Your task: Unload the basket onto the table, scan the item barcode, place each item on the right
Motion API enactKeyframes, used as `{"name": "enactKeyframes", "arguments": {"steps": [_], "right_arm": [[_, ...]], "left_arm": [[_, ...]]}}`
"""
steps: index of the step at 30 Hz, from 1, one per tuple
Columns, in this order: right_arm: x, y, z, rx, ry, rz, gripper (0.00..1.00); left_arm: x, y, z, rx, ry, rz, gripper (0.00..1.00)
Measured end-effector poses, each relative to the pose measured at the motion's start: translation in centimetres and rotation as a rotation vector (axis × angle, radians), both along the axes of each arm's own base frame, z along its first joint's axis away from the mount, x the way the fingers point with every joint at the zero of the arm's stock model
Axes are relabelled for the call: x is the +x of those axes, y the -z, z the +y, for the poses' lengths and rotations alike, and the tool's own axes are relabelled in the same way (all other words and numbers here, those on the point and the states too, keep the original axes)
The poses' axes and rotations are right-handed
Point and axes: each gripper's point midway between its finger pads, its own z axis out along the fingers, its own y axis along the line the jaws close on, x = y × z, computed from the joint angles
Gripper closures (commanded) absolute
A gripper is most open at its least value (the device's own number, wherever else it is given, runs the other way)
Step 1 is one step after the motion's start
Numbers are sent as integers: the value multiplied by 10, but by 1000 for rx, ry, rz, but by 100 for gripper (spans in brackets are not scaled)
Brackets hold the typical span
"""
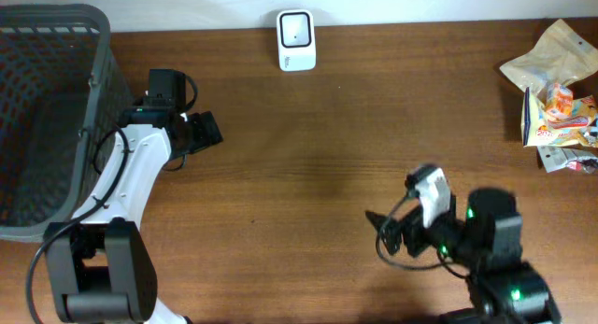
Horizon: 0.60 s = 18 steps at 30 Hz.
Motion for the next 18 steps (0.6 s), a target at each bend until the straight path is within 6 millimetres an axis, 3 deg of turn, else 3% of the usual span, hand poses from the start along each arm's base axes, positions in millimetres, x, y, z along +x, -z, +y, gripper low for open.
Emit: {"name": "enactKeyframes", "arguments": {"steps": [5,11,18], "right_arm": [[-2,6,-5,-9,-11,-393,2],[-1,14,-24,-21,76,-579,2],[-1,-5,-39,-38,174,-691,2]], "left_arm": [[0,0,0,0,0,-2,1],[0,0,0,0,0,-2,1],[0,0,0,0,0,-2,1]]}}
